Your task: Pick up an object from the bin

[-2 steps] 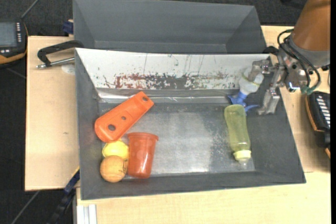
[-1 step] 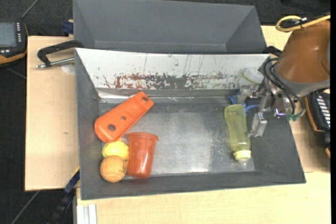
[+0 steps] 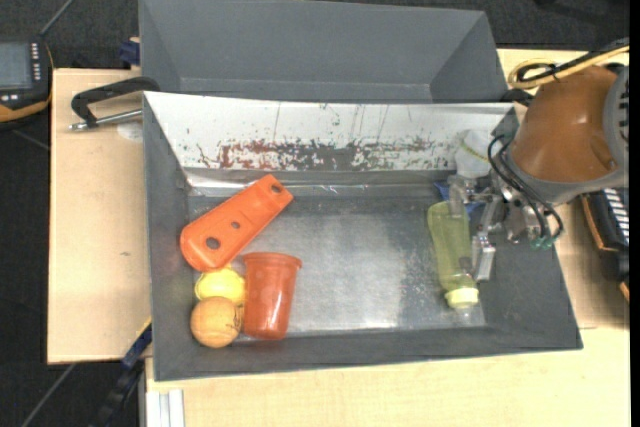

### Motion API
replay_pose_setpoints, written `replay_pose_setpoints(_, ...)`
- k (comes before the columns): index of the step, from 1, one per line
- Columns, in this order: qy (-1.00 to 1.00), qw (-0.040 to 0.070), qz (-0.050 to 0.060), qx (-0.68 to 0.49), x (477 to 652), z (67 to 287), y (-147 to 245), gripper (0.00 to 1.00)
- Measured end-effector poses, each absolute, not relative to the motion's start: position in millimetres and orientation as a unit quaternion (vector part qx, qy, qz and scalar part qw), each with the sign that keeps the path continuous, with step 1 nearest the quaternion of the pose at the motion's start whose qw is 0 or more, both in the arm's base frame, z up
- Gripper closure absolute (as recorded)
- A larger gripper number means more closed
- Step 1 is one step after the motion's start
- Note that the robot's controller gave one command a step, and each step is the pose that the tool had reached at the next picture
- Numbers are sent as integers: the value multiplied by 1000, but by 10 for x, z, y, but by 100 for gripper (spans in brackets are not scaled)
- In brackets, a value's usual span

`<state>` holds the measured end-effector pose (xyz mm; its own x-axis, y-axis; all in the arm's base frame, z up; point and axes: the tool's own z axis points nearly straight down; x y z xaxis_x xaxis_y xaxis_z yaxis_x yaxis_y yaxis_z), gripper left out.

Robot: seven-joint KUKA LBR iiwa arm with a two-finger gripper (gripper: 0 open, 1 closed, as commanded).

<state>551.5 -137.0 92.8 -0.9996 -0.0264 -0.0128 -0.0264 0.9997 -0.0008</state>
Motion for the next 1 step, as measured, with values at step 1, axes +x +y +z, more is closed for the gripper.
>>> replay_pose_setpoints(1,999,22,-4,-46,5415,859,-1438,0)
